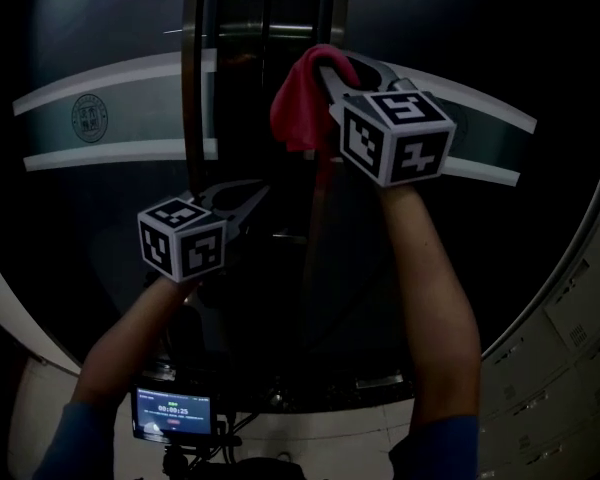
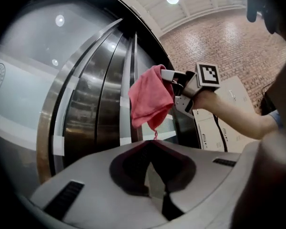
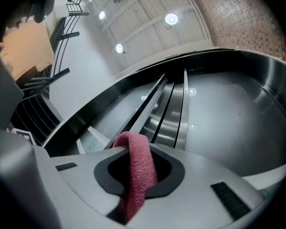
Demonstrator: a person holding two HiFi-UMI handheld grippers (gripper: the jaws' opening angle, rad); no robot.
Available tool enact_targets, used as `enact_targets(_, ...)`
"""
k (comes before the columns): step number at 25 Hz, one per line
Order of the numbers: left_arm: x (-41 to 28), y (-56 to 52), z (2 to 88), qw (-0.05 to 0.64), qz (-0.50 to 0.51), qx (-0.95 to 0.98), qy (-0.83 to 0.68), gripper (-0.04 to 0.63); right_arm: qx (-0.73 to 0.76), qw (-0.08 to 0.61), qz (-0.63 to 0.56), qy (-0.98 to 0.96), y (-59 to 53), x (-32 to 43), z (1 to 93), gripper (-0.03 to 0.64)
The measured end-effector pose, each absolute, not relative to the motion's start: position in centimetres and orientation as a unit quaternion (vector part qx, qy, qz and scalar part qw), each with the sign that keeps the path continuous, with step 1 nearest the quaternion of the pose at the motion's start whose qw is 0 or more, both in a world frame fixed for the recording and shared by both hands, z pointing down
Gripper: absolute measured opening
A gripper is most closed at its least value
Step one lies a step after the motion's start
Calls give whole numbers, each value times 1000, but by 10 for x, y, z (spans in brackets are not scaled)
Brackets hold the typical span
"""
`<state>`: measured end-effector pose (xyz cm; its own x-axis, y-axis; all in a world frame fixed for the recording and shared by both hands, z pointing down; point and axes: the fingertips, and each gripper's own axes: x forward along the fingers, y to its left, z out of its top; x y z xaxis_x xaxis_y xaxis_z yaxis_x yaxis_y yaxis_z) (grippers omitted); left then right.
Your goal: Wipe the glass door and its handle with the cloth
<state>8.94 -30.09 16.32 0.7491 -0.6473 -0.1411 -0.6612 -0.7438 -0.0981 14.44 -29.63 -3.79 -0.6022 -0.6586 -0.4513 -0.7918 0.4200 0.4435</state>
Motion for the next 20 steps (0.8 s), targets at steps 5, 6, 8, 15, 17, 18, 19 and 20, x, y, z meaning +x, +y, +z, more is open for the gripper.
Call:
enact_targets(5,108,-341,150,79,61,-929,358,11,-447,110,346,817,-340,168,-109,29)
enact_targets(6,109,-347,152,78,62,-928,360,11,-449,115,355,812,-343,173,-120,29)
enact_targets(8,111,-360,157,73,62,-926,365,11,-451,125,362,806,-347,178,-133,28)
enact_targets(15,109,-381,172,63,70,-920,380,11,-426,101,362,823,-361,172,-72,29)
enact_targets(17,110,-381,178,65,72,-919,383,12,-416,106,349,833,-360,170,-37,28)
enact_targets(18,111,-381,182,69,69,-918,384,12,-412,107,344,837,-361,168,-18,29)
enact_targets(19,112,-380,185,73,66,-918,385,12,-411,105,342,839,-362,167,2,29)
enact_targets(20,113,-378,188,77,62,-917,386,12,-413,99,342,838,-364,166,23,29)
